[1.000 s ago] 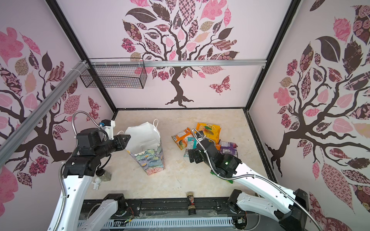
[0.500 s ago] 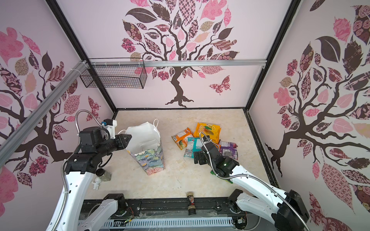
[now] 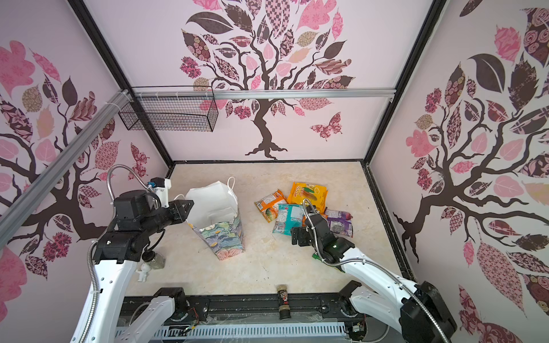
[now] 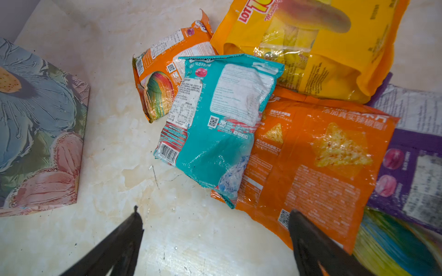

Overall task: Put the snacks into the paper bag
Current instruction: 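Withdraw the right gripper from the bag toward the snack pile, then lower the right gripper onto the teal snack packet's end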

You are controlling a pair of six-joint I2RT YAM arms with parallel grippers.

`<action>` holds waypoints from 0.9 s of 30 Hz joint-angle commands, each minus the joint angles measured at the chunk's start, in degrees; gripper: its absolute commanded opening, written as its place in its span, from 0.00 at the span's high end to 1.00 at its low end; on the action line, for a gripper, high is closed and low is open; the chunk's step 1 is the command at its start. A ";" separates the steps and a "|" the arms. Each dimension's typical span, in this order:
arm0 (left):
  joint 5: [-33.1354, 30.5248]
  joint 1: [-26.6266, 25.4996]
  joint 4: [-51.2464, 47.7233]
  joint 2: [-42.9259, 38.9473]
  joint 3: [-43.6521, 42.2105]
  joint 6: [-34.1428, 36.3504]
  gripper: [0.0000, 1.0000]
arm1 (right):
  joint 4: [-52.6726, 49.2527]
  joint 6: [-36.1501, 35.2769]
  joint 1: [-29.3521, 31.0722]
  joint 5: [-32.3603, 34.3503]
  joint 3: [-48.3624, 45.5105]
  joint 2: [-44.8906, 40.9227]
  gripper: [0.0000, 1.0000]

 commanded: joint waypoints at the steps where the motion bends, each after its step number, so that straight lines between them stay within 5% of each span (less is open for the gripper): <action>1: -0.85 -0.11 0.37 -0.54 -0.37 0.45 0.76 | 4.16 -0.33 -0.14 -4.42 -1.00 -0.30 0.09; 10: -1.07 -0.11 0.78 -0.08 -0.54 0.76 0.76 | 6.86 -0.43 -0.87 -3.12 -1.51 3.62 0.10; 27: -2.21 -0.13 0.26 0.25 -0.54 1.46 0.76 | 13.63 -2.95 -6.98 -10.34 3.01 16.58 0.22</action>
